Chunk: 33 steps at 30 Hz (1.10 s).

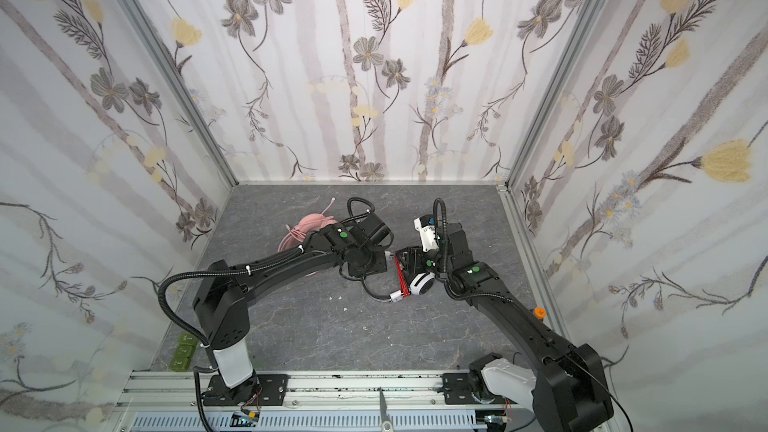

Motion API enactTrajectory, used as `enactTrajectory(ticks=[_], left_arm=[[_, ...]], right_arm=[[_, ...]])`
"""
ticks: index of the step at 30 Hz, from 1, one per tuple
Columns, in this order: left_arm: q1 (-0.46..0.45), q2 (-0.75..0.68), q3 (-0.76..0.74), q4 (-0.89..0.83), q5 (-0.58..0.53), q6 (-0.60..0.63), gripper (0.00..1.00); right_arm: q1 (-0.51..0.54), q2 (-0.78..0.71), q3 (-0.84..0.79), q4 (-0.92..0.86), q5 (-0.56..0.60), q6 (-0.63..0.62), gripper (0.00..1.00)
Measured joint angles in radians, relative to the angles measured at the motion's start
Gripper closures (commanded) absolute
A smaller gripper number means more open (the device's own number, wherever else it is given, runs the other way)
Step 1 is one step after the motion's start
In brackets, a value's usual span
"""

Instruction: Wrap the headphones

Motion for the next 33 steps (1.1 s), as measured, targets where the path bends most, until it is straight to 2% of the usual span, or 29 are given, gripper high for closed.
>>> enactTrajectory(ticks=[4,8,11,19,24,33], left_arm=[[-0.009,0.007,0.006,0.007,0.007,0.011,0.5],[-0.012,0.007,0.006,0.042,0.027,0.023,0.71],[-0.022,0.017,0.013,0.073,0.061,0.027,0.99],[-0.028,0.126,0.089,0.129,0.137,0.039,1.0],[-0.015,0.203,0.159,0.151,0.154,0.048,1.0],[0.038,0.294,0.19,0.149,0.161,0.079,1.0]], right_arm=[[-0.038,-0.051,-0.001,-0.01,0.012,-0.014,0.5],[-0.072,-0.095,-0.015,-0.025,0.015,-0.03,0.51],[-0.093,-0.117,-0.039,-0.032,0.014,-0.04,0.52],[-0.114,-0.143,-0.095,-0.044,0.007,-0.048,0.52],[-0.124,-0.169,-0.118,-0.046,0.005,-0.048,0.52],[-0.148,-0.212,-0.126,-0.09,-0.002,-0.065,0.52]])
